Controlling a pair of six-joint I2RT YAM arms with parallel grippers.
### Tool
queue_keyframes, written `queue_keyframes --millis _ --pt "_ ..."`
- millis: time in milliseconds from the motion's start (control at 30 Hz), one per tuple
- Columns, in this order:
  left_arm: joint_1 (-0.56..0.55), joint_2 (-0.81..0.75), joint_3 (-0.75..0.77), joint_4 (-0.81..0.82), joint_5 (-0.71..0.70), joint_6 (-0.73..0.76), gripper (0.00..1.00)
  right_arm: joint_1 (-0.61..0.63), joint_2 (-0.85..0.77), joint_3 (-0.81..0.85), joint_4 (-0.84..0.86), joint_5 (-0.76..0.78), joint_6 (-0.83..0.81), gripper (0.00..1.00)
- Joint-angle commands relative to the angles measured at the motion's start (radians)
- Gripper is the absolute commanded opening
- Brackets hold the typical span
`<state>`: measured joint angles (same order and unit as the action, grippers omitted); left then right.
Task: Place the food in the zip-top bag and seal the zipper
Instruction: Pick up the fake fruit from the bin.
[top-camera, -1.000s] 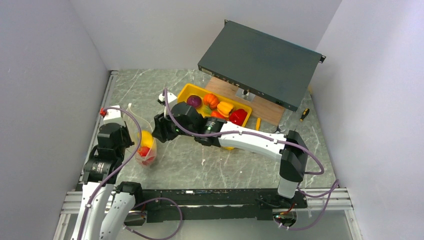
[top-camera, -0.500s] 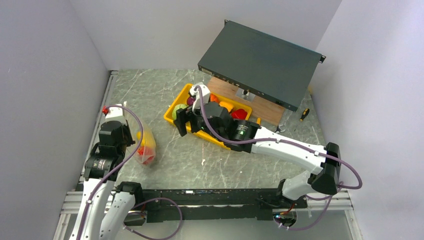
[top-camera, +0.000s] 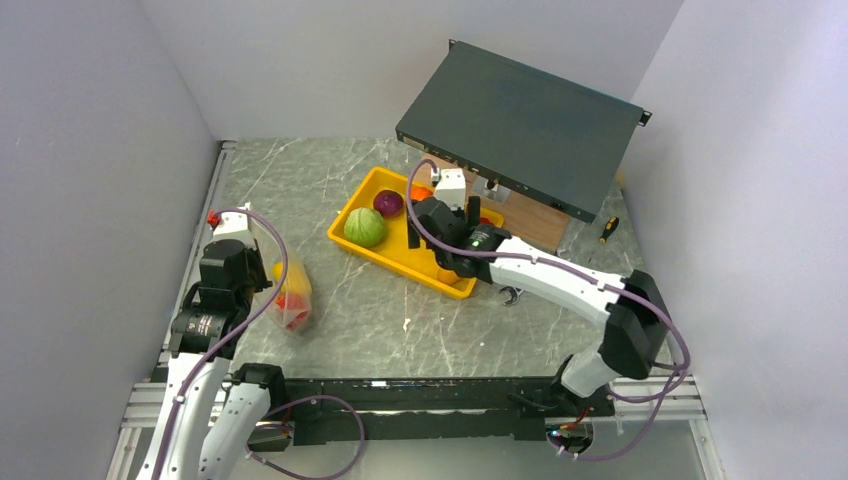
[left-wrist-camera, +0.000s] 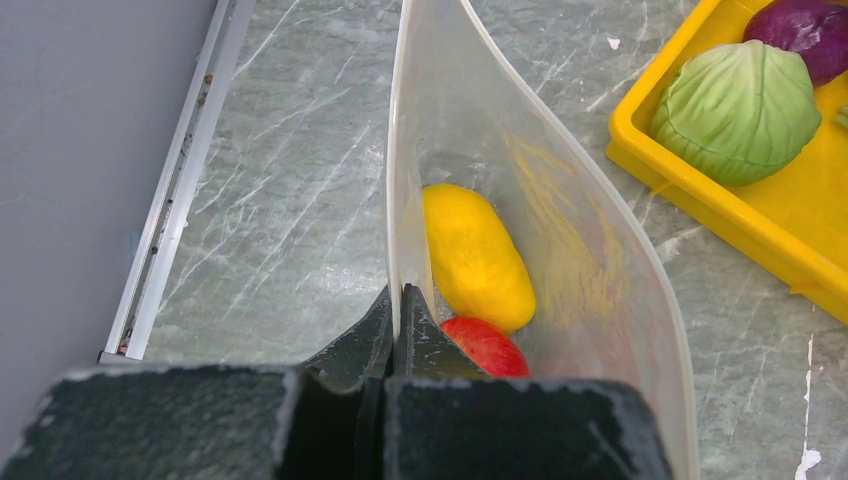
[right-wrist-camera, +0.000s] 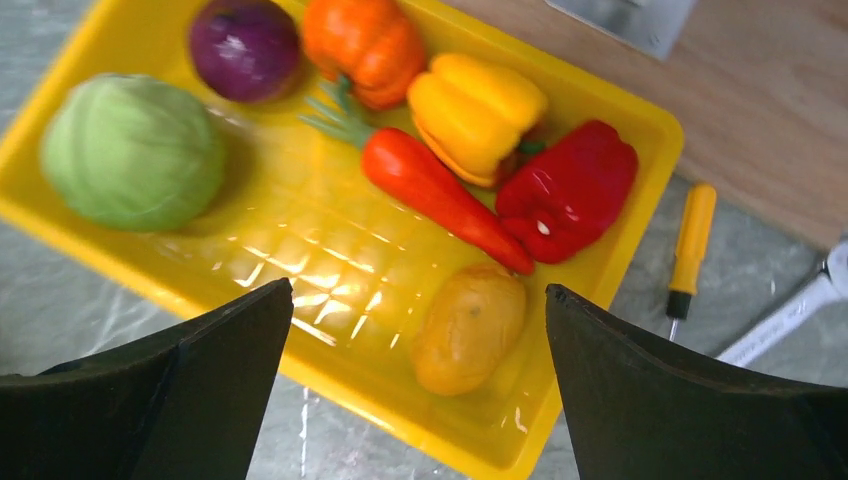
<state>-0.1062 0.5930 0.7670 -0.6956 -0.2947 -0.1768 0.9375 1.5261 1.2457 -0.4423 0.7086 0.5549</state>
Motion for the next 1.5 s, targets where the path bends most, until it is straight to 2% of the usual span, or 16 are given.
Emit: queue_keyframes --millis 0,133,467,1167,1333,1467 --pt "-0.004 -0.001 0.000 0.037 0.022 0.013 0.00 -0.018 0.088 0.038 -0.146 0.103 0.251 0.99" --pt "-0.004 0.004 0.001 0.036 0.029 0.015 0.00 -0.032 0.182 0.088 -0.222 0.112 0.311 0.99" --pt "-0.004 0.004 0.000 0.039 0.038 0.017 0.00 -0.041 0.236 -0.001 -0.166 0.136 0.378 0.98" --pt "-0.006 0.005 -0.002 0.040 0.043 0.016 0.00 -0.062 0.321 -0.071 -0.087 0.101 0.440 0.85" --pt "-0.009 0.002 -0.002 0.039 0.040 0.017 0.00 -0.061 0.333 -0.067 -0.053 0.070 0.409 0.74" --pt "-0.010 0.005 -0.002 0.038 0.037 0.015 0.00 -0.062 0.324 -0.075 -0.008 0.045 0.369 0.54"
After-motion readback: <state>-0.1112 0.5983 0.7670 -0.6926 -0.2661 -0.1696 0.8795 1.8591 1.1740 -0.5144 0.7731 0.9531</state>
